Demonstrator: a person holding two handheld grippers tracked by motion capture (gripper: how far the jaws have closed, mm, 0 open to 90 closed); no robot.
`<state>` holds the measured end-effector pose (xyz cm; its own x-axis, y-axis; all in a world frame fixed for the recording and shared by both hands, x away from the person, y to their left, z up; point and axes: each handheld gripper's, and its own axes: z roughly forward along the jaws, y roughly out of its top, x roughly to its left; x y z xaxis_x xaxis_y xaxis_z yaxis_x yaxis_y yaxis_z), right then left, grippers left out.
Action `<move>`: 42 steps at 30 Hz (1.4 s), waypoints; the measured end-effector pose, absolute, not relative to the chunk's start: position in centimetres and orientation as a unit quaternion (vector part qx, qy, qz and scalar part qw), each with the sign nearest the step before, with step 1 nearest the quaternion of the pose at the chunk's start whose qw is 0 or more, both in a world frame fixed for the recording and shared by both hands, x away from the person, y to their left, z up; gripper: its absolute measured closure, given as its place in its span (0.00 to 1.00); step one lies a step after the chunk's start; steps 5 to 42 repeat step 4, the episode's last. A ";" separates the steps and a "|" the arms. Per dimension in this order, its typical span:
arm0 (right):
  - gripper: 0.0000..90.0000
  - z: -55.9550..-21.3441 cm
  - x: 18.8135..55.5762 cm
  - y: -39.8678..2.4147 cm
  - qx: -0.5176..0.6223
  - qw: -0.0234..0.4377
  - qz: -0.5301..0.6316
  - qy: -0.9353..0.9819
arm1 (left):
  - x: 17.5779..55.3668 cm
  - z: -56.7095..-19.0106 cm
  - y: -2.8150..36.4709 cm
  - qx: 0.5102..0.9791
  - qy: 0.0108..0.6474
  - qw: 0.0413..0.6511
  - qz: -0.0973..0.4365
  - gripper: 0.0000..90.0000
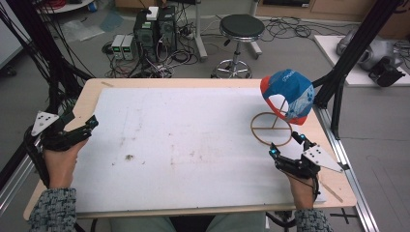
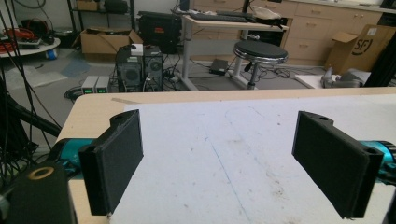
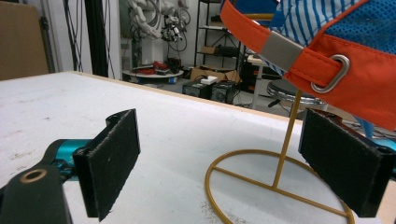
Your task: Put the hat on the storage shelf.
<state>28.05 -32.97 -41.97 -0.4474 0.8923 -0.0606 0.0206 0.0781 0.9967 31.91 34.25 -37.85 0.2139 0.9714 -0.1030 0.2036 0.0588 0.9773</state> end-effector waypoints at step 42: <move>0.13 -42.0 28.1 -33.0 0.367 0.378 0.573 0.628 | 32.0 -37.9 34.3 0.579 0.508 0.521 0.368 0.18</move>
